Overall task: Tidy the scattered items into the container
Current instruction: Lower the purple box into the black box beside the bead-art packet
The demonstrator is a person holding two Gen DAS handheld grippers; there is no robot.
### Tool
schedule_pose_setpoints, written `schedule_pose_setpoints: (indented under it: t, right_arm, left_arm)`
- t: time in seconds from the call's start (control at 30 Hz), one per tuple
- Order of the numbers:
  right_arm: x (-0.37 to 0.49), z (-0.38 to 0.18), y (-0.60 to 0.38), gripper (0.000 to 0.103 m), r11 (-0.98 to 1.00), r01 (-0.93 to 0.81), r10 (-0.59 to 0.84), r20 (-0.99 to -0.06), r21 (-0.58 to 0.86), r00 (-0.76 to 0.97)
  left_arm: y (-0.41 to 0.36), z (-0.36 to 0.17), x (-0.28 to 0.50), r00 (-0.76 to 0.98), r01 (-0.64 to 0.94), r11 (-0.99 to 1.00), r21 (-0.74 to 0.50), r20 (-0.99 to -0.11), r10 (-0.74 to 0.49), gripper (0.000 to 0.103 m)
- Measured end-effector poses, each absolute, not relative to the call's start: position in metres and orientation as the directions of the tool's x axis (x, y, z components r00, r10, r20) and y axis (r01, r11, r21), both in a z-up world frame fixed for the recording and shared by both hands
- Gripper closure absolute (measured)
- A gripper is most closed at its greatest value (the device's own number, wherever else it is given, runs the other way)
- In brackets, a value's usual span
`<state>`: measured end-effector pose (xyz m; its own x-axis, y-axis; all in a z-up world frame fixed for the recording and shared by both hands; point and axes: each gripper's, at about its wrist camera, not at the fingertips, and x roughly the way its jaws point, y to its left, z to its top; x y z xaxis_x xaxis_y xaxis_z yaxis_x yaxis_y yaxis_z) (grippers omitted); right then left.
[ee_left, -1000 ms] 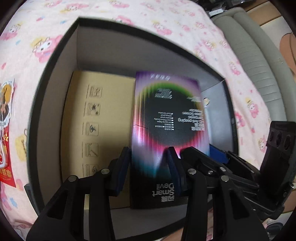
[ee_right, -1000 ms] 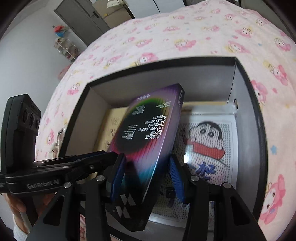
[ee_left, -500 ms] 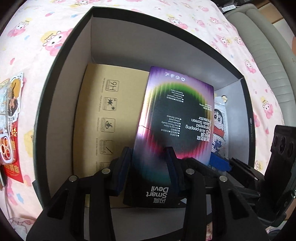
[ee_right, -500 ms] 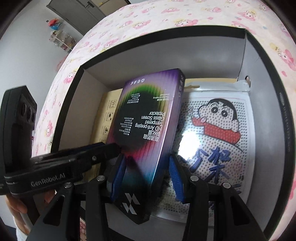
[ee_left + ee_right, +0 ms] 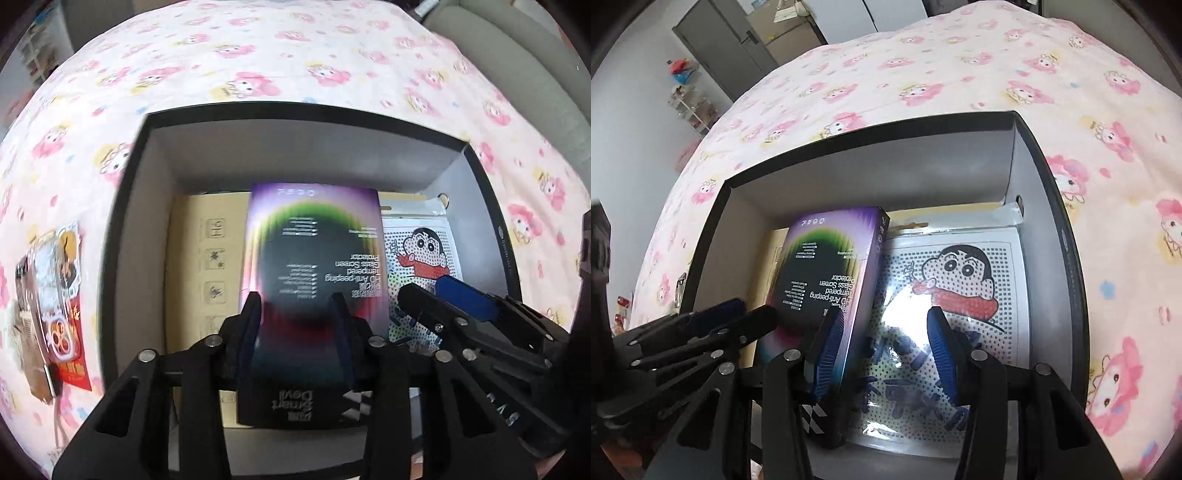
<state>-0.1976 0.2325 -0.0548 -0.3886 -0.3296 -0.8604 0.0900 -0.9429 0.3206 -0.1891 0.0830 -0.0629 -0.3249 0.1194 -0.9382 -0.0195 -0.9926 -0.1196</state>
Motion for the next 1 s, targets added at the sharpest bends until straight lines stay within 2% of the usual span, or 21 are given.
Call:
schedule_pose_setpoints:
  t: [0.17, 0.47, 0.57, 0.67, 0.77, 0.87, 1.0]
  right_arm:
    - [-0.199, -0.057, 0.235, 0.060, -0.963, 0.050, -0.261, -0.882, 0.263, -0.392]
    - [-0.201, -0.068, 0.230, 0.060, -0.973, 0.090, -0.230, -0.907, 0.212, -0.352]
    - [-0.199, -0.068, 0.227, 0.060, -0.972, 0.108, -0.232, -0.910, 0.207, -0.342]
    - [-0.199, -0.077, 0.224, 0.060, -0.959, 0.128, -0.279, -0.919, 0.253, -0.279]
    - [-0.198, -0.079, 0.220, 0.060, -0.914, 0.156, -0.402, -0.888, 0.375, -0.224]
    - [-0.199, -0.077, 0.223, 0.060, -0.885, 0.135, -0.466, -0.860, 0.446, -0.209]
    - [-0.196, -0.054, 0.240, 0.060, -0.947, 0.102, -0.320, -0.874, 0.304, -0.366]
  left_arm:
    - [0.080, -0.081, -0.200, -0.258, -0.023, -0.985, -0.169, -0.951, 0.169, 0.061]
    - [0.059, -0.082, -0.192, -0.261, 0.029, -0.997, -0.073, -0.963, 0.063, 0.061]
    - [0.054, -0.080, -0.180, -0.262, 0.033, -0.995, -0.097, -0.961, 0.086, 0.061]
    - [0.051, -0.077, -0.172, -0.262, 0.027, -0.993, -0.118, -0.959, 0.107, 0.061]
    - [0.048, -0.071, -0.169, -0.284, 0.026, -0.993, -0.114, -0.953, 0.102, 0.063]
    - [0.050, -0.066, -0.172, -0.297, 0.016, -0.984, -0.176, -0.941, 0.164, 0.062]
    - [0.067, -0.060, -0.178, -0.312, -0.056, -0.978, -0.201, -0.927, 0.208, 0.062]
